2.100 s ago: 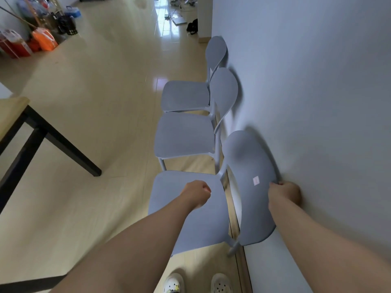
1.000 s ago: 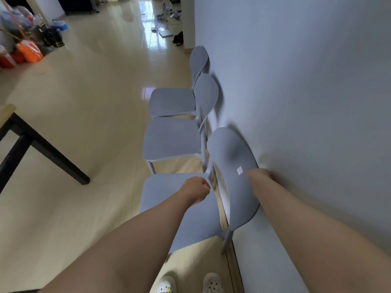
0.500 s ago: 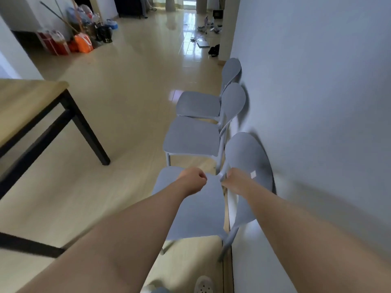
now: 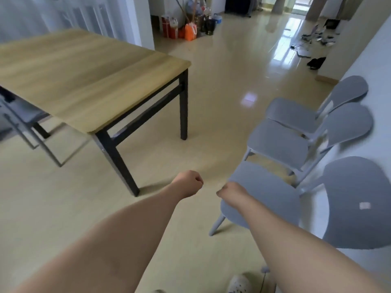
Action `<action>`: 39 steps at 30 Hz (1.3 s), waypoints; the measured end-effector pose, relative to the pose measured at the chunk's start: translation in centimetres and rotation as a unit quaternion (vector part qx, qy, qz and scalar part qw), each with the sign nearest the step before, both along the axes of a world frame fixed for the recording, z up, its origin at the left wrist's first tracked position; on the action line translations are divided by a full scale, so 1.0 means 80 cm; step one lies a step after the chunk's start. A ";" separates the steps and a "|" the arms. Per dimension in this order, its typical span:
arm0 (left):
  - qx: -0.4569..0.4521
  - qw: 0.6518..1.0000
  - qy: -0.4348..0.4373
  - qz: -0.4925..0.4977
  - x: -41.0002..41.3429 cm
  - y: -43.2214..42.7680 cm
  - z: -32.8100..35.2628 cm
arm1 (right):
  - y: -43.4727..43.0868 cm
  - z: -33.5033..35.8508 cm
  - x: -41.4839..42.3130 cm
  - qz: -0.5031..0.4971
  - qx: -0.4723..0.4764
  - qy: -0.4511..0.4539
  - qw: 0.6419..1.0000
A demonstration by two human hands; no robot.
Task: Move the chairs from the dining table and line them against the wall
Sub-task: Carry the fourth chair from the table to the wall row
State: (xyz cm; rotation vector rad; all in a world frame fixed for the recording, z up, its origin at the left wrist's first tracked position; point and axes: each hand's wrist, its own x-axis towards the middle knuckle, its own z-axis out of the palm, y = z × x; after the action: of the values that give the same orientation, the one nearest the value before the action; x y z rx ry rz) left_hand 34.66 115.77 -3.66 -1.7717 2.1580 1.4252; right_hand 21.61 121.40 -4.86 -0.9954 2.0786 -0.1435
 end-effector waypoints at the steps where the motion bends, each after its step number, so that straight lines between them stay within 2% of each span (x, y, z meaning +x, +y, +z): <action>1: 0.003 1.000 -0.001 0.027 0.032 -0.006 -0.002 | -0.008 0.001 0.030 0.016 -0.002 -0.013 1.000; 7: -0.001 0.987 -0.021 0.161 0.238 -0.021 -0.012 | -0.054 0.008 0.226 0.126 -0.025 -0.059 0.990; 14: 0.008 0.953 -0.035 0.300 0.402 -0.027 -0.020 | -0.101 0.001 0.382 0.231 -0.017 -0.068 0.971; 21: 0.029 0.919 -0.016 0.393 0.509 -0.075 -0.029 | -0.190 -0.018 0.488 0.339 0.010 -0.060 0.939; 23: 0.026 0.906 -0.009 0.422 0.537 -0.114 -0.029 | -0.232 -0.023 0.514 0.352 0.019 -0.069 0.933; 34: 0.006 0.887 -0.018 0.461 0.648 -0.294 -0.007 | -0.451 -0.011 0.634 0.397 -0.011 -0.043 0.917; 39: 0.024 0.860 -0.007 0.510 0.724 -0.348 -0.010 | -0.511 -0.016 0.708 0.434 0.007 -0.053 0.899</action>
State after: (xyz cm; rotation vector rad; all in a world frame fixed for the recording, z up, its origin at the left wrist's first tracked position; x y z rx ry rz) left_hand 92.60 87.89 -4.46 -3.0654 1.0668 1.4777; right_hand 78.25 80.50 -6.14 -1.7580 1.3655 0.2717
